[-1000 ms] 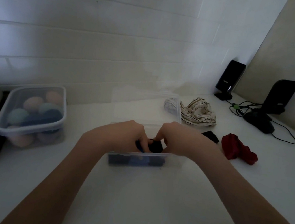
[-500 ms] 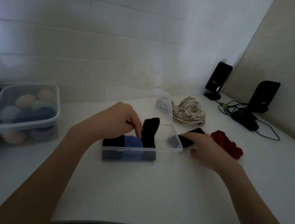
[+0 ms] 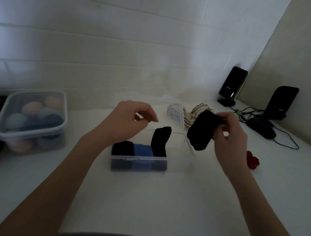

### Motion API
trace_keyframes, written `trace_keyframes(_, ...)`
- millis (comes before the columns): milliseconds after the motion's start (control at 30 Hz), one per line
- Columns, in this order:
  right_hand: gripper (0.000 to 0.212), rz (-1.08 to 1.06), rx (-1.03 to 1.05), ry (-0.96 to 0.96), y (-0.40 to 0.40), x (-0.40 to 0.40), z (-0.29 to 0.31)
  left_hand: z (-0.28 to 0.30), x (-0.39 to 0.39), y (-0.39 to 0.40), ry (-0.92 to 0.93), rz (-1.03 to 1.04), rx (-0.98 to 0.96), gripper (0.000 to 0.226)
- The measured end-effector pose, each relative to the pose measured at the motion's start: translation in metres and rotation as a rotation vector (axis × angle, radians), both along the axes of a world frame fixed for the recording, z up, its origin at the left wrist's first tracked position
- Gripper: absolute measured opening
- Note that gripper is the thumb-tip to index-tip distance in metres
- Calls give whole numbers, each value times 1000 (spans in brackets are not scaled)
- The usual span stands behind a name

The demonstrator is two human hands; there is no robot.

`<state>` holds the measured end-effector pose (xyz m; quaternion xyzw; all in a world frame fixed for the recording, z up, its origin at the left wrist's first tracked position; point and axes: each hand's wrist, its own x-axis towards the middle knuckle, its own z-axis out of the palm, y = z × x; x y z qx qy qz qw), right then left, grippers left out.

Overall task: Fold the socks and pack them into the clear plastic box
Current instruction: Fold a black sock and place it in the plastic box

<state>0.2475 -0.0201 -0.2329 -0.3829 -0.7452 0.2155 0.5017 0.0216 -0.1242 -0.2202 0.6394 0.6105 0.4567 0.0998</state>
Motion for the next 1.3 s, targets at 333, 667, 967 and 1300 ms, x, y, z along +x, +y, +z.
trace_keyframes(333, 38, 420, -175, 242, -32, -46, 36, 4, 16, -4, -431, -462, -164, 54)
trace_keyframes(667, 15, 440, -503, 318, -33, -65, 29, -2, 13, 4, -519, -168, -5, 28)
trace_keyframes(967, 25, 433, -425, 116, -42, -74, 21, -2, 23, 1, -239, -112, 11, 33)
trace_keyframes(1300, 9, 498, -469, 345, -37, -62, 31, 2, 19, -2, -510, -292, -142, 13)
